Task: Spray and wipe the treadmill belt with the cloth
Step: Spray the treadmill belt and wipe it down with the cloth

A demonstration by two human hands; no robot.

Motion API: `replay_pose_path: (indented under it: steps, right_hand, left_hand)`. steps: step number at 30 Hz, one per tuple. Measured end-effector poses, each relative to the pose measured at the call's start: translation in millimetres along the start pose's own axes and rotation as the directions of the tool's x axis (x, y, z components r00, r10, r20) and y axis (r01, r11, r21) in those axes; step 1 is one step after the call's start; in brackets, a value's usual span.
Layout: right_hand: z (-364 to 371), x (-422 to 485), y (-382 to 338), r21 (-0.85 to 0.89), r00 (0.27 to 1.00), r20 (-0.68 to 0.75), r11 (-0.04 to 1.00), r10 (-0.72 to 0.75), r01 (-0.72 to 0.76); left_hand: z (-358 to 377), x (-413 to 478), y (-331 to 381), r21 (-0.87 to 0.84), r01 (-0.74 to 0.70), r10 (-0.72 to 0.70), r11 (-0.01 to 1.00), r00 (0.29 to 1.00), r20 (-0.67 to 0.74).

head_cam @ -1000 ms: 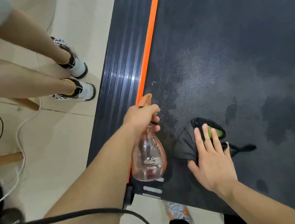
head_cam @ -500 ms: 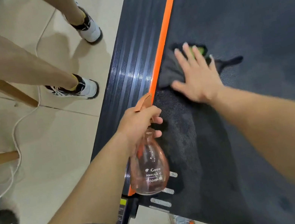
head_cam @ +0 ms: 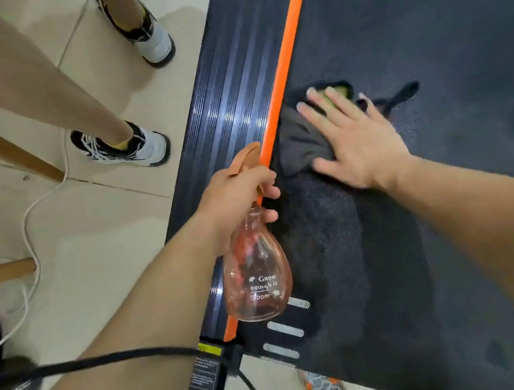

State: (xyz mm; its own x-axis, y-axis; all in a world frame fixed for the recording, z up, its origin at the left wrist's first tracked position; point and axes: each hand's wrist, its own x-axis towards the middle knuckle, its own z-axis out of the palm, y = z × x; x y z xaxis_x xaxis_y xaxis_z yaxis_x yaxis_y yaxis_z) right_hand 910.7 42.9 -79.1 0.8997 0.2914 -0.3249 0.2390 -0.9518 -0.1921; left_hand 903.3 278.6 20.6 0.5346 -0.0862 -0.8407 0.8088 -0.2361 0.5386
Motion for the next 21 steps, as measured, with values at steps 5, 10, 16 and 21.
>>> replay_pose_path:
  steps: [5,10,16,21]
  right_hand:
    - [-1,-5,16,0.098,0.957,-0.072,0.957,0.282,-0.275]
    - [59,-163,-31,0.033,0.993,0.017,0.992,0.117,-0.118]
    - [88,-276,-66,0.091,0.973,0.154,0.978,0.171,-0.186]
    - [90,-282,-68,0.11,0.966,0.163,0.969,0.201,-0.22]
  left_hand:
    - [16,14,-3,0.1,-0.027,0.027,0.995,1.0,0.003]
    - [45,13,-1,0.121,-0.016,0.011,0.993,0.999,0.038]
    - [89,6,-5,0.316,-0.028,-0.022,0.948,0.988,0.153]
    - [119,5,-7,0.557,-0.107,0.047,0.823,0.992,0.121]
